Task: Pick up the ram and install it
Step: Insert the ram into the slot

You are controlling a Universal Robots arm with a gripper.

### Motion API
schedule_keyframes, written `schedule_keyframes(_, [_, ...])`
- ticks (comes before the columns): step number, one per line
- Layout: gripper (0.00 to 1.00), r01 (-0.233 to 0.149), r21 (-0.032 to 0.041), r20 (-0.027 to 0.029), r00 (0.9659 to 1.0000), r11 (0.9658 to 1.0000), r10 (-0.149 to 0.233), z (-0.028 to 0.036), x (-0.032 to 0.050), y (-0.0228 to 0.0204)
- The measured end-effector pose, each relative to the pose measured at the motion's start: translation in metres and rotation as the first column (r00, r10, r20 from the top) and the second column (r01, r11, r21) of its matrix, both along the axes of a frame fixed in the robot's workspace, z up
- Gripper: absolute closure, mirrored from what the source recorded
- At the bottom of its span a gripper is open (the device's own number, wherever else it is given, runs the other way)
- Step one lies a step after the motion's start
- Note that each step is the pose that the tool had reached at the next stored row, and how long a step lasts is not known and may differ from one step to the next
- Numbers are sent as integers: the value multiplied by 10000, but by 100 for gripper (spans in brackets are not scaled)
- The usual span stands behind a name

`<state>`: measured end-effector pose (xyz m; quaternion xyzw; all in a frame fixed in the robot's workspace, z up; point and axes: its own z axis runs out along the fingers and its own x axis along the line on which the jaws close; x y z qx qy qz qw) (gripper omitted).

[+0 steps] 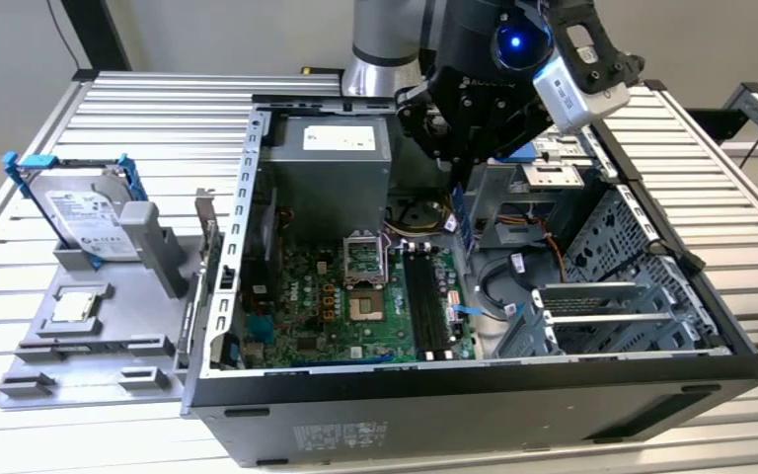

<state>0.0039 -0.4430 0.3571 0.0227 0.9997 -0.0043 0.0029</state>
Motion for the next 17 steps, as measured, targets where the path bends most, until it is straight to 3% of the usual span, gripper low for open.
schedule_keyframes(17, [100, 0, 0, 0, 10000, 10000, 0, -309, 0, 0])
